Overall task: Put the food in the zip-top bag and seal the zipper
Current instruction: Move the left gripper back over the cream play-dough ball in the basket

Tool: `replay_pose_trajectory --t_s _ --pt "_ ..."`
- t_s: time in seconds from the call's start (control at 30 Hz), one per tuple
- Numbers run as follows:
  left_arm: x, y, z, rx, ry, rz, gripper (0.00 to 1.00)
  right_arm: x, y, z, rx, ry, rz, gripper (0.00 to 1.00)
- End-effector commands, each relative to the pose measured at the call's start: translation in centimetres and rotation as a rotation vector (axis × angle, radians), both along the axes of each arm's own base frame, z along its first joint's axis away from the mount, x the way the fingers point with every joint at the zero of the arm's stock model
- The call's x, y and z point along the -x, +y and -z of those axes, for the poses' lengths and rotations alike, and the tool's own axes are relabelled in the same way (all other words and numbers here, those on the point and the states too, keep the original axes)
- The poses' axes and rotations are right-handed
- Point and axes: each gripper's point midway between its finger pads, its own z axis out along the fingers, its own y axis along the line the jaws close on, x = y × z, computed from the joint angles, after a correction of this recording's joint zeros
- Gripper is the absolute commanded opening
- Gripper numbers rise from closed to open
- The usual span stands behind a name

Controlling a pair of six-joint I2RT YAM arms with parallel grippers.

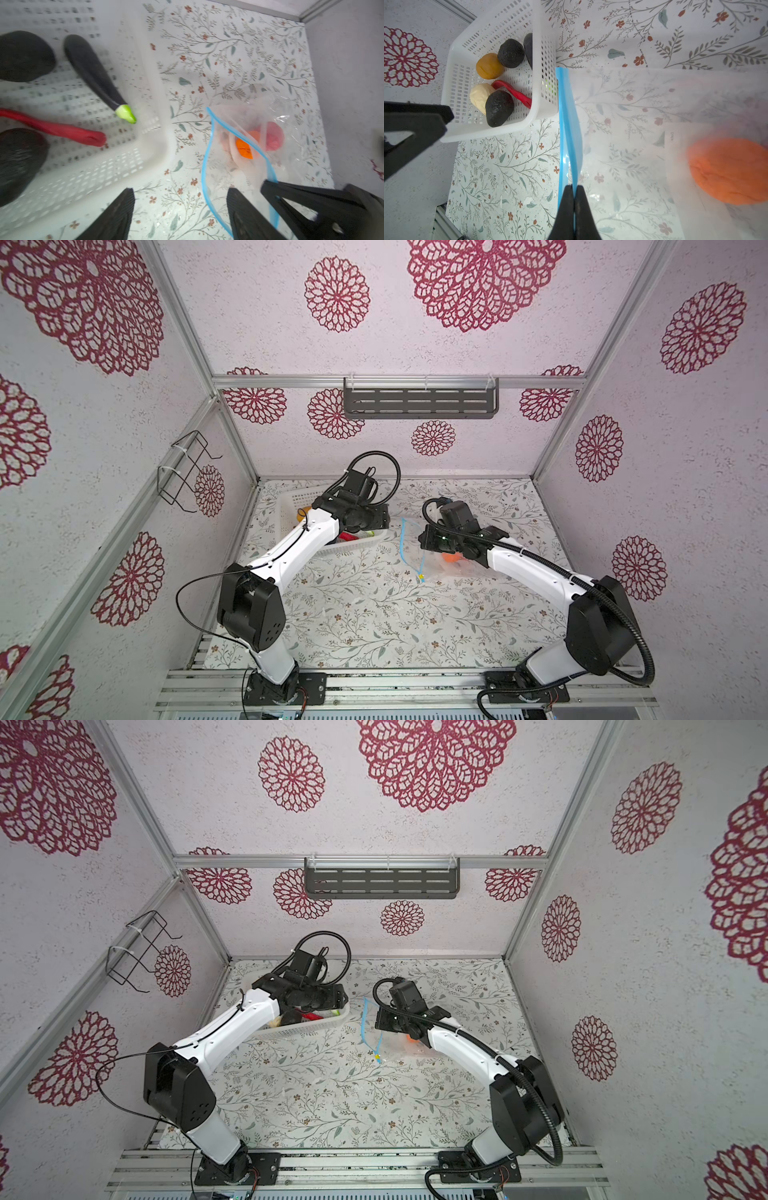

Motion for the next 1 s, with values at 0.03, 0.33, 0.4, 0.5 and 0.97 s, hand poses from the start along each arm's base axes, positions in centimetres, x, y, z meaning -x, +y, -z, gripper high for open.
replay_pose_trajectory --t_s 0.03,0.33,0.4,0.5,0.97 --pt "1.1 6.0 0.6 -0.167 0.076 -0.068 0.75 -0.2 -0.1 -2.2 -0.039 -0.042 0.011 0.0" --pt "0.7 14.7 2.2 -0.189 0.161 -0.233 0.76 -0.3 0.1 -2.2 -0.039 -0.037 0.004 0.0" --pt "0.4 16.0 2.5 -0.19 0.175 -0.26 0.76 -0.3 0.1 -2.1 -0.036 -0.036 0.003 0.0" --pt "-0.1 18.0 3.1 -0.196 0.193 -0.296 0.76 -0.4 0.2 -2.3 -0.039 -0.036 0.001 0.0" --pt "-3.7 21.7 6.3 -0.132 0.263 -0.377 0.77 -0.1 0.0 -1.8 -0.03 -0.029 0.001 0.0"
